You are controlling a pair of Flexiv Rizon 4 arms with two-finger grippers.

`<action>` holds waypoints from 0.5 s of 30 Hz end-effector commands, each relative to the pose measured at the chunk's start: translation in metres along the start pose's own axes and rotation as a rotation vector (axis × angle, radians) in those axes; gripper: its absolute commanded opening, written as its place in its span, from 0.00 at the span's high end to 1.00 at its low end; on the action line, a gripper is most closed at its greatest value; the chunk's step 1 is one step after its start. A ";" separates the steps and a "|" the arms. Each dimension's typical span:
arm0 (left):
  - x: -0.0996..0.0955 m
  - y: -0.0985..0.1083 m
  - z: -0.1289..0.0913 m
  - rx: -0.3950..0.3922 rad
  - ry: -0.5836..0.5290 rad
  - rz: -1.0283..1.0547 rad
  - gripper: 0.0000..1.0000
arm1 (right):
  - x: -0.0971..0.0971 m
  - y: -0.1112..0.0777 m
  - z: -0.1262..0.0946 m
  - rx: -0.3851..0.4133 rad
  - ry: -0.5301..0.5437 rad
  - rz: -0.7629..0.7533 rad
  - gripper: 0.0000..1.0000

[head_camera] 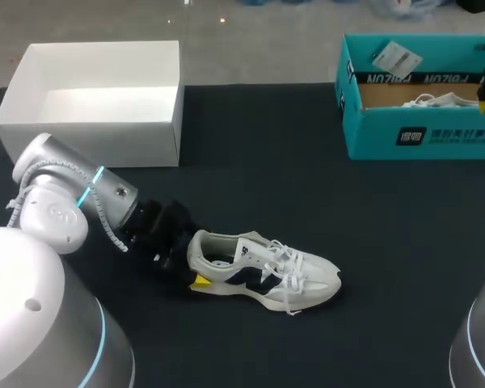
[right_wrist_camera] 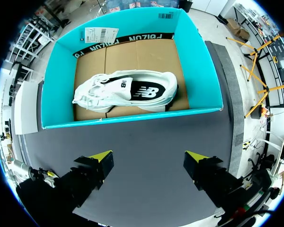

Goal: Take the shoe out of the shoebox, open the shoe tongue, remove and reinsert the insole, then place the shoe into the shoebox

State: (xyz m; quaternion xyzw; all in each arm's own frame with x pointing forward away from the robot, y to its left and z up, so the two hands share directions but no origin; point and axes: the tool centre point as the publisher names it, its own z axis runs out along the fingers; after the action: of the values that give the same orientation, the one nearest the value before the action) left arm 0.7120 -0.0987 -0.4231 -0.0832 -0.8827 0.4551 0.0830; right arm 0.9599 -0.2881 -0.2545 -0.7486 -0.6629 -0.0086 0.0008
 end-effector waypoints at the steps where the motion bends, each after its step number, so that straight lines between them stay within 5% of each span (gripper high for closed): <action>1: 0.001 -0.001 0.000 -0.005 -0.002 -0.001 1.00 | 0.000 -0.001 0.000 -0.002 0.001 0.000 0.00; 15: 0.002 0.005 0.008 -0.022 -0.107 -0.119 1.00 | 0.000 -0.001 0.000 -0.002 0.001 0.000 0.00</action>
State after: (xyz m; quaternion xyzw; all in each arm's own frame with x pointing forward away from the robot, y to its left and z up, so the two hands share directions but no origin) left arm 0.7179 -0.0980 -0.4278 -0.0183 -0.8911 0.4462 0.0808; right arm 0.9599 -0.2881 -0.2546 -0.7486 -0.6629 -0.0085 0.0008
